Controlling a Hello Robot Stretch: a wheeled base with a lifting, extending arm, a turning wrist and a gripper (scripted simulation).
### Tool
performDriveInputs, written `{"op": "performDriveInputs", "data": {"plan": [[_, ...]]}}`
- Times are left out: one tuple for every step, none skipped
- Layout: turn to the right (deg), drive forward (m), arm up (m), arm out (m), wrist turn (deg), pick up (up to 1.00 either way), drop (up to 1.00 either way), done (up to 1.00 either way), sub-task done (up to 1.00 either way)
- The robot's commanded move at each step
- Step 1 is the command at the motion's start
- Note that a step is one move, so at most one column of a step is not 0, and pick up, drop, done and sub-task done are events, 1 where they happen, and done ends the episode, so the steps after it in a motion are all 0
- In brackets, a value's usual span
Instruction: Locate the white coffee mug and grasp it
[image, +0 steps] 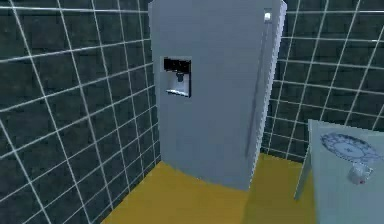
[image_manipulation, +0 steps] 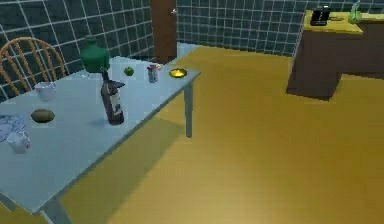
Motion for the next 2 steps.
{"op": "performDriveInputs", "data": {"plan": [[15.0,0.00,0.00,0.00,0.0,0.00,0.00,0.00,0.00],[0.0,0.55,0.00,0.00,0.0,0.00,0.00,0.00,0.00]]}}
